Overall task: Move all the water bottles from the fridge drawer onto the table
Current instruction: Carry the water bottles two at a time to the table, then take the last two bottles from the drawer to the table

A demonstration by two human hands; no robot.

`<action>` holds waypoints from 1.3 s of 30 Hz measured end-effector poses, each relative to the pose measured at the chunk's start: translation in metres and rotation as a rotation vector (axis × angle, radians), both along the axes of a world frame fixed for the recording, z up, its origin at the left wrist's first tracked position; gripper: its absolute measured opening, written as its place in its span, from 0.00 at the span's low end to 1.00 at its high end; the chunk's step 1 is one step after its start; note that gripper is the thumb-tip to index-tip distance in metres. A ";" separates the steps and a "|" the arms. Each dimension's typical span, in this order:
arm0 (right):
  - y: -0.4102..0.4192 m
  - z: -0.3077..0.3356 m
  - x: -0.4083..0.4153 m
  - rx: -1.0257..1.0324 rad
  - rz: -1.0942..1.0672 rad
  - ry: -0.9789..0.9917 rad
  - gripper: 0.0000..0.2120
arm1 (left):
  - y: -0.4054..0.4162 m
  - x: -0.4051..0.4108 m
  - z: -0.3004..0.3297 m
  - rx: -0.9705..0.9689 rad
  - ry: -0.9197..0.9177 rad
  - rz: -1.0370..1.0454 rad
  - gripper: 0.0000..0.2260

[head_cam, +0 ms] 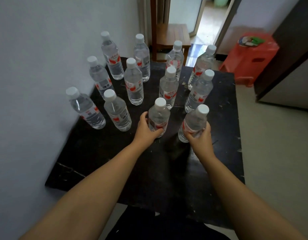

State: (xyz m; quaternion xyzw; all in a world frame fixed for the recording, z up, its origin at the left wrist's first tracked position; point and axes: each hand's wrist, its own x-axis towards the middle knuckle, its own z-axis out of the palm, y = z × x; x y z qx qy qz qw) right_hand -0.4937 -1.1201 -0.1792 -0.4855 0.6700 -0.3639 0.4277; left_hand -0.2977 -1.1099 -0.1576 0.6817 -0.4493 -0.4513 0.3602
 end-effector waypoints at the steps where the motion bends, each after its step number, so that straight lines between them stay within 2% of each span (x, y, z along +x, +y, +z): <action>1: 0.002 -0.002 -0.002 0.028 0.010 0.013 0.40 | 0.004 0.002 0.000 0.018 -0.027 0.019 0.38; 4: 0.013 -0.007 -0.005 0.120 0.082 0.106 0.38 | 0.025 0.005 0.006 0.045 -0.092 0.103 0.39; 8: 0.031 -0.009 0.000 0.139 0.216 0.234 0.32 | 0.062 0.009 0.010 0.055 -0.123 0.217 0.36; 15: 0.075 -0.002 0.046 0.180 0.521 0.307 0.29 | 0.171 0.028 -0.006 0.158 -0.152 0.499 0.32; 27: 0.181 0.053 0.205 -0.117 1.312 0.379 0.21 | 0.370 0.095 0.019 0.195 -0.241 1.036 0.24; 39: 0.361 0.061 0.307 -0.341 1.837 0.459 0.18 | 0.569 0.111 0.026 0.219 -0.249 1.415 0.23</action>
